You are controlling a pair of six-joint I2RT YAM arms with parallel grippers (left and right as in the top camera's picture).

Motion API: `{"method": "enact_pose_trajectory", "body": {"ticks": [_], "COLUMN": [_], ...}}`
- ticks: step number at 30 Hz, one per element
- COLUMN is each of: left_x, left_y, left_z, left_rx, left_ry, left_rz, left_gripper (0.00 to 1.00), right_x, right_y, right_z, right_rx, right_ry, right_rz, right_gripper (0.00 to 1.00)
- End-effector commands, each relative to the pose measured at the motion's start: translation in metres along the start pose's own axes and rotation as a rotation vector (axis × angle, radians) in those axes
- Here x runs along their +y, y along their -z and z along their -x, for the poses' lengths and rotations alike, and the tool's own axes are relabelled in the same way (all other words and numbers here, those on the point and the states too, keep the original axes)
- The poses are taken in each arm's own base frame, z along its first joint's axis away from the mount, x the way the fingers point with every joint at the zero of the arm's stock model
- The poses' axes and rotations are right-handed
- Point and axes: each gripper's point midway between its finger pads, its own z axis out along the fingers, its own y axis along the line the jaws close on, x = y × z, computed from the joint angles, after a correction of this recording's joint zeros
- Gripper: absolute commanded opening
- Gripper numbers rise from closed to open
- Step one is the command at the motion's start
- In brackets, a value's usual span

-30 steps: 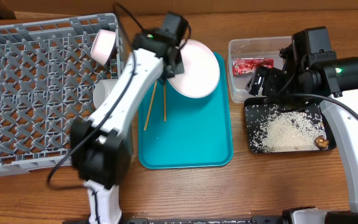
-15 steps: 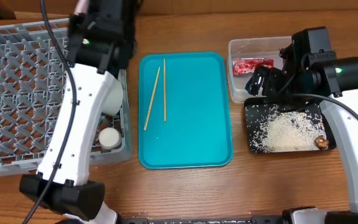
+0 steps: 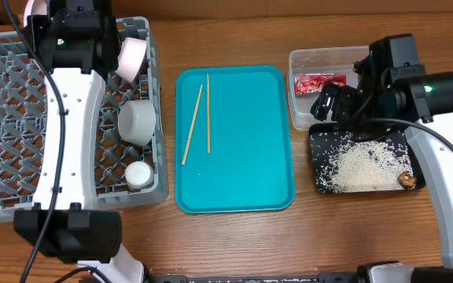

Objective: Sort waste into correct bins and load items into the dishwasher
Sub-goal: 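Lift the plate and stand it in the rack's back slots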

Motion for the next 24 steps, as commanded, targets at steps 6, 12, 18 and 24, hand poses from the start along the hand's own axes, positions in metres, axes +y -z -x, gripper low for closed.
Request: {"method": "enact_pose_trajectory", "body": {"ticks": [6,12,18,24], "left_x": [-0.032,-0.068,-0.105,-0.133], "left_y": [-0.042,-0.065,-0.082,-0.096], "left_z": [-0.011,-0.024,-0.04,-0.056], "left_rx": [0.067,0.104,0.142,0.172], "left_ry": [0.011,-0.005,-0.053,-0.051], "left_rz": [0.12,0.081,0.061,0.062], "left_gripper": [0.04,0.04,0.04,0.04], "right_x": [0.0,0.0,0.0,0.0], "right_y": [0.005,0.005,0.005,0.005], "right_z": [0.003,0.003,0.003,0.003], "right_rx": [-0.023,-0.023,-0.023,-0.023], "right_ry": [0.002,0.002,0.002,0.002], "right_rz": [-0.001,-0.001,-0.001,-0.001], "right_gripper": [1.0,1.0,1.0,1.0]}}
